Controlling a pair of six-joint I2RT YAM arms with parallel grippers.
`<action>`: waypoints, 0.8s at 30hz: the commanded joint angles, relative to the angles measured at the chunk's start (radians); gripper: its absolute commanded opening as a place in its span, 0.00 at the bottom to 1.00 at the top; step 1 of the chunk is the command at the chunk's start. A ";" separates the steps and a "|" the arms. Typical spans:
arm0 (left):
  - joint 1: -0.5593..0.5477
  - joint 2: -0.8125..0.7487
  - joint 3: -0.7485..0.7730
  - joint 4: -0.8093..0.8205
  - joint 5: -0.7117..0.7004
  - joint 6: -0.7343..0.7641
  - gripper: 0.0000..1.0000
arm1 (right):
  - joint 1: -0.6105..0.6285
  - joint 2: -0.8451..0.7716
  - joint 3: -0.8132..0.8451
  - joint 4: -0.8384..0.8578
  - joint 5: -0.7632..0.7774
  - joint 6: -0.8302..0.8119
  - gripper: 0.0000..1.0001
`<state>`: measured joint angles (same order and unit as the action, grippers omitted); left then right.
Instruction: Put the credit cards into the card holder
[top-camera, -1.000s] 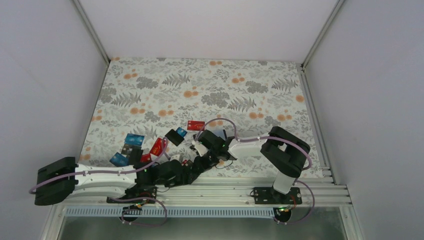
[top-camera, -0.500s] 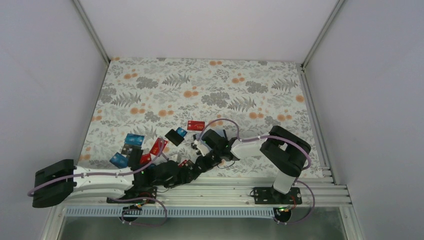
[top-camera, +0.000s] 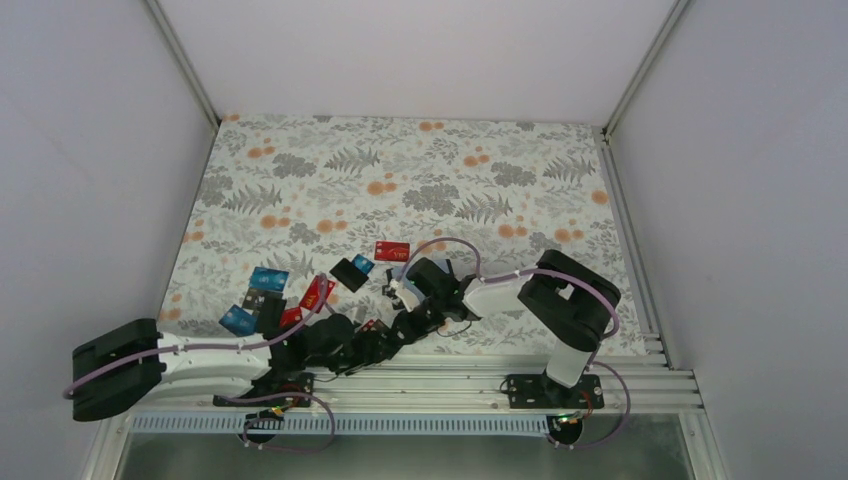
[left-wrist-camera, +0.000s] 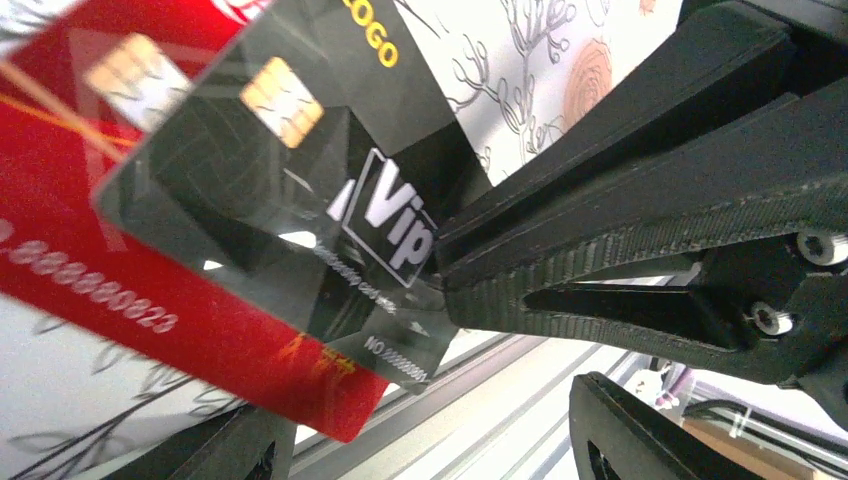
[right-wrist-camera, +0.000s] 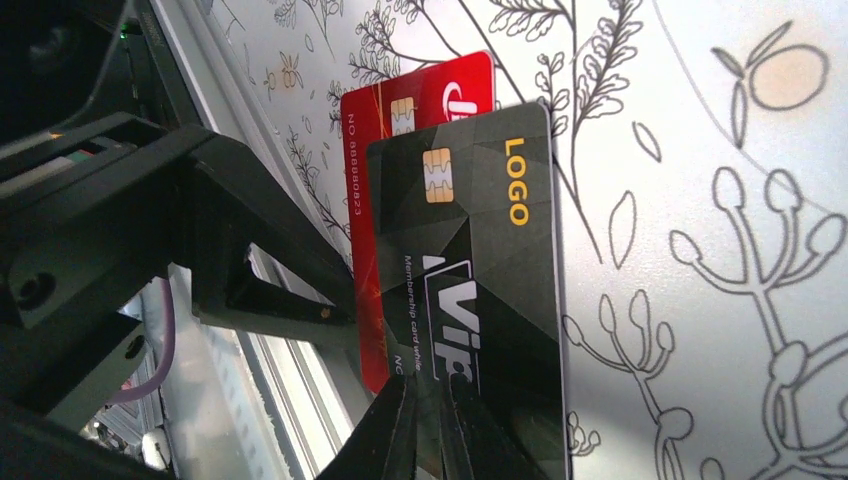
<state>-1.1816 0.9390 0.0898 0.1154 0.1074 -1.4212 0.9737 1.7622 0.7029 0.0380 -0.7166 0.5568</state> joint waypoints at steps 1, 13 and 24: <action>0.035 0.090 0.012 0.116 -0.070 0.065 0.69 | -0.010 0.050 -0.048 -0.066 0.074 -0.019 0.10; 0.051 0.039 0.025 0.169 -0.104 0.107 0.57 | -0.034 0.027 -0.089 -0.037 0.048 -0.013 0.09; 0.066 0.003 0.049 0.206 -0.110 0.156 0.57 | -0.046 -0.006 -0.088 -0.043 0.019 -0.012 0.09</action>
<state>-1.1210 0.9501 0.1059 0.2108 0.0566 -1.3140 0.9329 1.7416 0.6491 0.0826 -0.7708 0.5552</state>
